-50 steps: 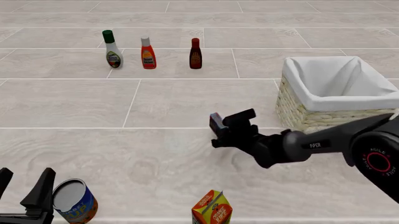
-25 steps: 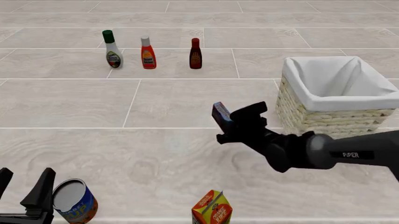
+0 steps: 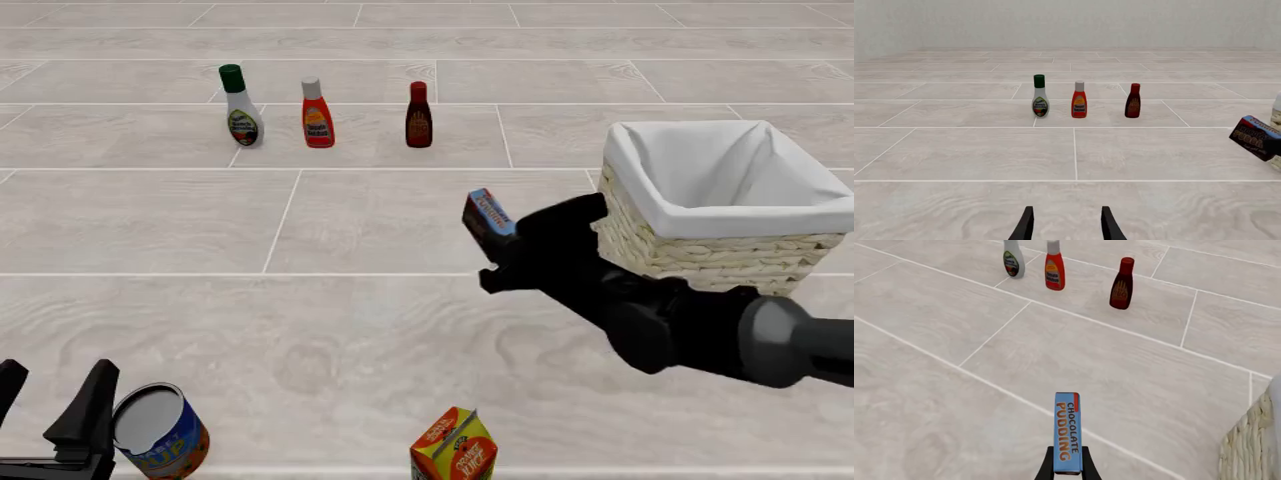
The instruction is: Pick the chocolate pudding and place it in the basket.
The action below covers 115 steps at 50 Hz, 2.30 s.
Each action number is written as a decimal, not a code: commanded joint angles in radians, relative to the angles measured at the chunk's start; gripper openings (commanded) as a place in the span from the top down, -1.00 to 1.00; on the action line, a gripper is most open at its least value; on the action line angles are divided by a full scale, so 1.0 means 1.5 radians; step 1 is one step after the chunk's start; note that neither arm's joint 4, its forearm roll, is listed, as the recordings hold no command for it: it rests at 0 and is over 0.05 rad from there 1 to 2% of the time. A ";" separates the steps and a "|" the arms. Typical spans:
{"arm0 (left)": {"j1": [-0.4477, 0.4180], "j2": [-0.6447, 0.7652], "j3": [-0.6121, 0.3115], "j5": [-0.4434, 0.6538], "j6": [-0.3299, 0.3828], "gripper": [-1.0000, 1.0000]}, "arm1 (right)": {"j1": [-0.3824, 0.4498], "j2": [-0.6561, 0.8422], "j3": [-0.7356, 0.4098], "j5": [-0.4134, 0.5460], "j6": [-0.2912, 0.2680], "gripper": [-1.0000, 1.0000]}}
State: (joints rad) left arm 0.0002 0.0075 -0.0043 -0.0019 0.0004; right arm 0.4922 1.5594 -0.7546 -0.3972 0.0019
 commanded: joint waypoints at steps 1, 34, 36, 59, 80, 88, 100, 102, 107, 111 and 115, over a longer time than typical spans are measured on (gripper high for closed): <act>0.000 0.000 0.000 0.000 0.000 -1.00 | 0.004 -0.059 0.001 0.036 0.007 1.00; 0.000 0.000 0.000 0.000 0.000 -1.00 | -0.056 -0.234 -0.016 0.156 0.034 1.00; 0.000 0.000 0.000 0.000 0.000 -1.00 | -0.062 -0.240 -0.019 0.163 0.037 1.00; 0.000 0.000 0.000 0.000 0.000 -1.00 | -0.093 -0.291 -0.066 0.236 0.068 1.00; 0.000 0.000 0.000 0.000 0.000 -1.00 | -0.149 -0.278 -0.119 0.268 0.065 1.00; 0.000 0.000 0.000 0.000 0.000 -1.00 | -0.181 -0.272 -0.138 0.273 0.067 1.00; 0.000 0.000 0.000 0.000 0.000 -1.00 | -0.237 -0.245 -0.172 0.278 0.075 1.00; 0.000 0.000 0.000 0.000 0.000 -1.00 | -0.247 -0.239 -0.178 0.279 0.074 1.00; 0.000 0.000 0.000 0.000 0.000 -1.00 | -0.256 -0.233 -0.186 0.280 0.075 1.00; 0.000 0.000 0.000 0.000 0.000 -1.00 | -0.266 -0.228 -0.192 0.280 0.074 1.00; 0.000 0.000 0.000 0.000 0.000 -1.00 | -0.273 -0.223 -0.200 0.282 0.075 1.00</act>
State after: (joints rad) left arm 0.0002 0.0075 -0.0043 -0.0019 0.0004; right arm 0.1202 1.2055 -1.0237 0.0219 0.1029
